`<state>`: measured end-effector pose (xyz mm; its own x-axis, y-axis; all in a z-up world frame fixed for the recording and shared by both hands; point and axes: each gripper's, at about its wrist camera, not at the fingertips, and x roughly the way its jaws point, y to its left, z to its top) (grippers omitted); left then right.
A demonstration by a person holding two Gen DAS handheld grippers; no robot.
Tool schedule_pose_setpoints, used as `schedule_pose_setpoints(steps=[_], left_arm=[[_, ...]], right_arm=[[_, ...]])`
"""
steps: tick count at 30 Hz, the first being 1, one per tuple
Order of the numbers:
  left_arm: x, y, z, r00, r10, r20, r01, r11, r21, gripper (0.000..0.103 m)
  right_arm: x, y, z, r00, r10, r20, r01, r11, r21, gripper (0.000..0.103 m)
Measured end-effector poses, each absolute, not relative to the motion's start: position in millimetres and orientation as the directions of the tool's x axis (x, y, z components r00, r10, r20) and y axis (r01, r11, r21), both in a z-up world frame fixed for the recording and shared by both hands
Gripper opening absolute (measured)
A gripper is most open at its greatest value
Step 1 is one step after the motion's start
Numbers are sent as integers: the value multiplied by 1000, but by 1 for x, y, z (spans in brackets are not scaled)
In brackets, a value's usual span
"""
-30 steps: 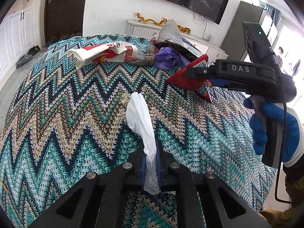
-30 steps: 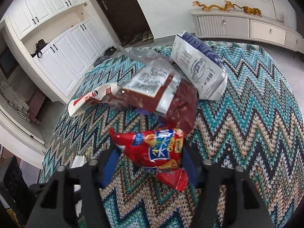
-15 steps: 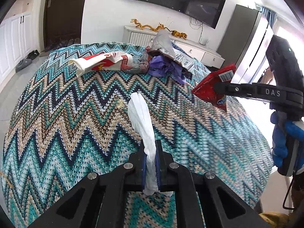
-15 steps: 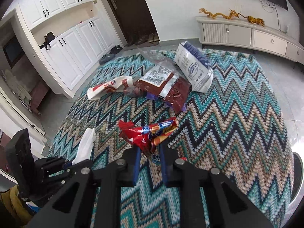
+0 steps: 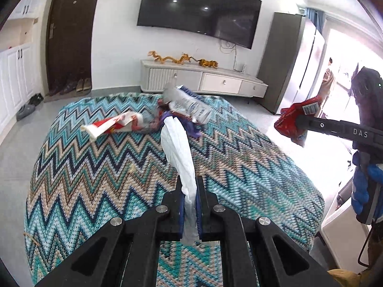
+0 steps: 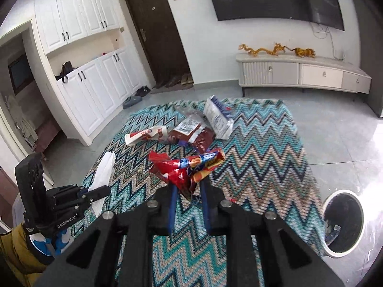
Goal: Collect trash
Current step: 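Carry tissue and red snack bag over the trash bin and open both tools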
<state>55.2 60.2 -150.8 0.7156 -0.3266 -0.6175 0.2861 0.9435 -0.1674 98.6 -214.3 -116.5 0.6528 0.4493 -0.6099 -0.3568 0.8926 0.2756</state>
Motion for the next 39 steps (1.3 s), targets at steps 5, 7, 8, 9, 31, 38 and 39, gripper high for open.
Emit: schedule_pose_setpoints(steps=[5,7,8,9,31,38,39], left_arm=[[58,35,-128,719,-357,-597,350,927,-134,8],[60,25,-119,715,-375,-590,374,918,-130,8],[62,19,-115,713,-382,-588,385,914,-128,8],[64,14,-110,710,-391,-585,398,909,-125,8],[151,-209,-103,531,-480,-698,650,759,-29,8],[196,-327,-156,397,-470,-788,744,668,-23,8],[201,-341,-165,378,-471,-797,751,660,-34,8]], right_arm=[[71,-255,-98,718,390,-576,-290,921,262,17],[63,-272,-92,742,365,-562,-259,930,262,17],[58,-280,-90,753,353,-555,-245,934,261,17],[53,-287,-87,763,340,-550,-230,938,261,17],[67,-465,-163,791,164,-589,93,920,381,17],[97,-539,-248,741,154,-654,245,844,476,17],[101,-548,-258,733,152,-663,262,837,481,17]])
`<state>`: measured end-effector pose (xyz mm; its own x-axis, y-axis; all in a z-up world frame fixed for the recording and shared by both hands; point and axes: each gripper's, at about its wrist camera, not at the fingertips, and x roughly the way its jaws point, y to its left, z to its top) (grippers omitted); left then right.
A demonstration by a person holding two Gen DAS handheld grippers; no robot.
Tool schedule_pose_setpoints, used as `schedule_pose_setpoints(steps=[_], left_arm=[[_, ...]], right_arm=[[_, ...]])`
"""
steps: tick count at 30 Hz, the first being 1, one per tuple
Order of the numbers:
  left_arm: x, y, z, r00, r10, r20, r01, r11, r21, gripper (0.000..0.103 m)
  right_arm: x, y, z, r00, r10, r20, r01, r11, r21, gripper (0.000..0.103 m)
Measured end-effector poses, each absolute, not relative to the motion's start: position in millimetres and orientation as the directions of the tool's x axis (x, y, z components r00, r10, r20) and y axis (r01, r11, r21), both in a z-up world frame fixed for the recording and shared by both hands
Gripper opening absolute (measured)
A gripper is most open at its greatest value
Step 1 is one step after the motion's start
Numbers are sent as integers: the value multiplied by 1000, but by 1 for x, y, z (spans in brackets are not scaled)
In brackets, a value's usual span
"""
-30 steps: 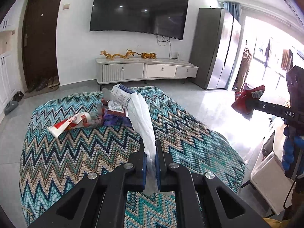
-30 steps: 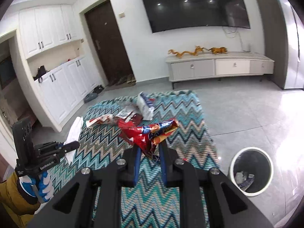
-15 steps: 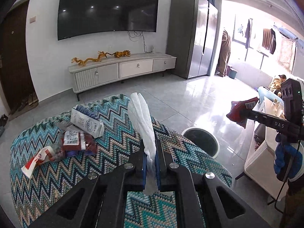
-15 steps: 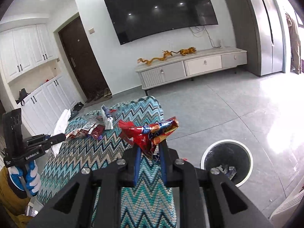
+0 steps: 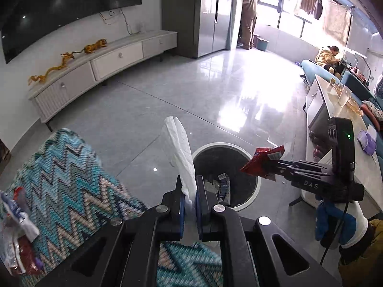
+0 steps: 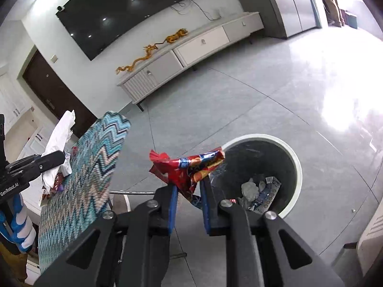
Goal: Collect trash
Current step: 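Carry tissue and red snack bag over the trash bin and open both tools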
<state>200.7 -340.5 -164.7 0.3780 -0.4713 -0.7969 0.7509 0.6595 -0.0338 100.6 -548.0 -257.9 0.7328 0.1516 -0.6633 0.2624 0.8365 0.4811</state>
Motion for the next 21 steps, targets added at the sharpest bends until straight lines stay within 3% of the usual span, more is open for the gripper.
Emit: schedule_pose_setpoints(steps=[12,21], left_arm=[[227,-445,-250,160,-435,-886,804,578,-138,9],[253,-480,-280,105,-415,-904,787,590,-179,10]], right_arm=[[138,-598,-354,599,175,-781,398,781,481,19],[157,-611,-382,538,187,-822,428,779,458,20]])
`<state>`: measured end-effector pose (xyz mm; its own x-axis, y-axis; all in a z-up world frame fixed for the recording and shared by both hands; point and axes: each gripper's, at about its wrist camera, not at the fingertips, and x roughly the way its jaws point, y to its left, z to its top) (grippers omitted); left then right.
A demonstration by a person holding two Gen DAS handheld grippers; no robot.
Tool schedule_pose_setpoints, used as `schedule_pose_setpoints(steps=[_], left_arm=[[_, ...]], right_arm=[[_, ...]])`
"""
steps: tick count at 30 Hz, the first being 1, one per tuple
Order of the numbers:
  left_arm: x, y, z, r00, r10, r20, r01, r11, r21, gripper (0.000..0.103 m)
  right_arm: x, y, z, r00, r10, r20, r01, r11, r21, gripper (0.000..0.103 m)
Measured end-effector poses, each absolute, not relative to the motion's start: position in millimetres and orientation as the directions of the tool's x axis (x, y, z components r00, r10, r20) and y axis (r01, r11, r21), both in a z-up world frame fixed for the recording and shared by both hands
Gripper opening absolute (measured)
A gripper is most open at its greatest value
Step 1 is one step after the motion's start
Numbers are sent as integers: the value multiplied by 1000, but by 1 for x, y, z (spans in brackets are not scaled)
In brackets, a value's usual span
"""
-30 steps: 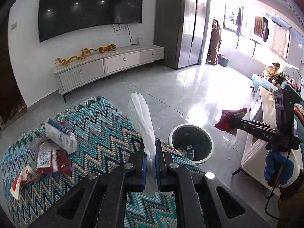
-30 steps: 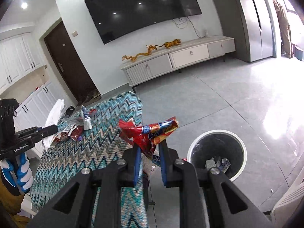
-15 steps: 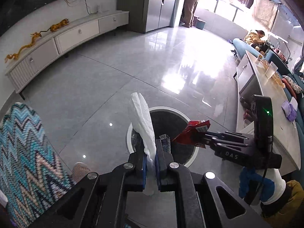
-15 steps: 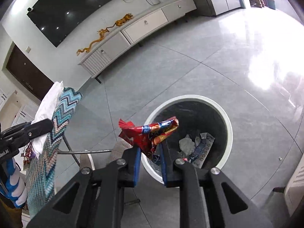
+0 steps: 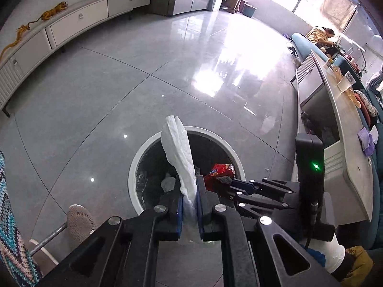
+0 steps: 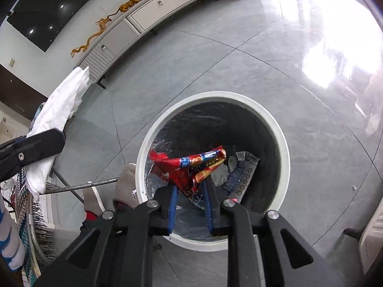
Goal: Collect trash
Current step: 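Carry tissue and red snack bag over the trash bin and open both tools, then move both tools back over the ottoman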
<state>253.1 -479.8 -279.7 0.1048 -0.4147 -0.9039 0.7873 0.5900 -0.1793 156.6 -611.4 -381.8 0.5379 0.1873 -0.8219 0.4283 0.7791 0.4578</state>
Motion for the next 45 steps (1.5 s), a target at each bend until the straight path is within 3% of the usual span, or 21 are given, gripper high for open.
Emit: schedule_pose_setpoints(steps=[3,5,8,18,24,34,35,37,45], left_arm=[[259,-486,-287,102,-409,-907,775,604,-186,16],[263,-490,-289,102,-412,-906,760,620,-197,33],[267,-491,-289,98,-432,-897,742,632,-223,47],[257,-468,-252,188,-473,-861,738,646,-194,51],[245,-429,-206,321,-507,-800,713,685,-148,52],[196,-355,-126,541,-526,-656,654,754,-64,53],[189,-348,-120,547,-529,-649,657,751,-59,53],[175,-335,-109,558,-528,-640,661,749,-42,54],[128,-258,-61,656,-519,-548,623,782,5,60]], right_arm=[[160,-614,-389,525,180,-832,440,779,446,23],[162,-616,-393,517,175,-838,449,778,440,35],[164,-618,-397,507,162,-847,457,782,423,46],[162,-619,-396,510,151,-847,464,781,418,47],[149,-615,-364,561,117,-819,445,792,418,47],[92,-596,-237,705,-81,-704,425,843,330,47],[84,-590,-223,720,-96,-687,419,850,321,50],[71,-576,-197,749,-120,-652,403,863,304,64],[26,-510,-103,854,-133,-502,305,911,277,68]])
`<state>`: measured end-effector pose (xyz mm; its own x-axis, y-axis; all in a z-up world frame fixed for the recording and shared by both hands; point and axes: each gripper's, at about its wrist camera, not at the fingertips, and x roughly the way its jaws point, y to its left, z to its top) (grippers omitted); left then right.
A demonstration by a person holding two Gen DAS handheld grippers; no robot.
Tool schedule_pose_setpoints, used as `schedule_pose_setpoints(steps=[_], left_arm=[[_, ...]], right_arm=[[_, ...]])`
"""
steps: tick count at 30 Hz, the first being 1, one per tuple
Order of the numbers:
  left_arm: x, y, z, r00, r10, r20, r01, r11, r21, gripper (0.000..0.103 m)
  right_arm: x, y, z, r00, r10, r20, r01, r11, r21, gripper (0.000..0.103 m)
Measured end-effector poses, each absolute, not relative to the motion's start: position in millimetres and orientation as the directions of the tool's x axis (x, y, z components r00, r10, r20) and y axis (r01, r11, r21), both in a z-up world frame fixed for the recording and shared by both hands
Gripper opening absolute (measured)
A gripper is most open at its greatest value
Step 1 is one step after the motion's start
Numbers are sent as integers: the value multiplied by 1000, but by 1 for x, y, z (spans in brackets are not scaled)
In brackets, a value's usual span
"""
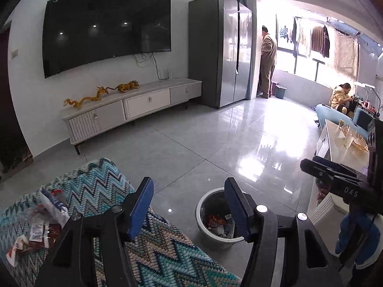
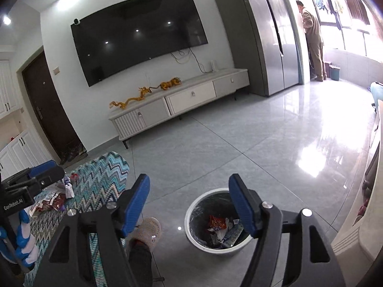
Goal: Collect trash
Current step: 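Move both tools back over the ottoman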
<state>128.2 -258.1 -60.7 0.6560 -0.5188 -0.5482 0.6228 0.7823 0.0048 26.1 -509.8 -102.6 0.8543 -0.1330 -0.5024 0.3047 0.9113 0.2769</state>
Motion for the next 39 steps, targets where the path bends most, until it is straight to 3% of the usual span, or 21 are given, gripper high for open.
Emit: schedule_pose_setpoints(steps=[5,19,24,28,39], left_arm=[[99,-199,-34,760,-455,-465,522,853,19,81],[30,-60,-4,952,-193,-239,178,980,-84,101],[15,-37,-1,960,-169,-225,149,984,-100,102],[9,-23,-5,959,-169,-229,147,983,-111,102],[27,4,-17,950,-169,-263,141,983,-120,102]], right_arm=[[0,-465,-57,889,-172,-424,286,932,224,83],[-37,-350,-5,944,-167,-284,198,977,85,91],[-34,-323,-2,955,-112,-273,136,988,71,93],[-35,-306,1,963,-77,-259,94,994,54,103],[-17,-287,1,964,-53,-260,61,998,21,103]])
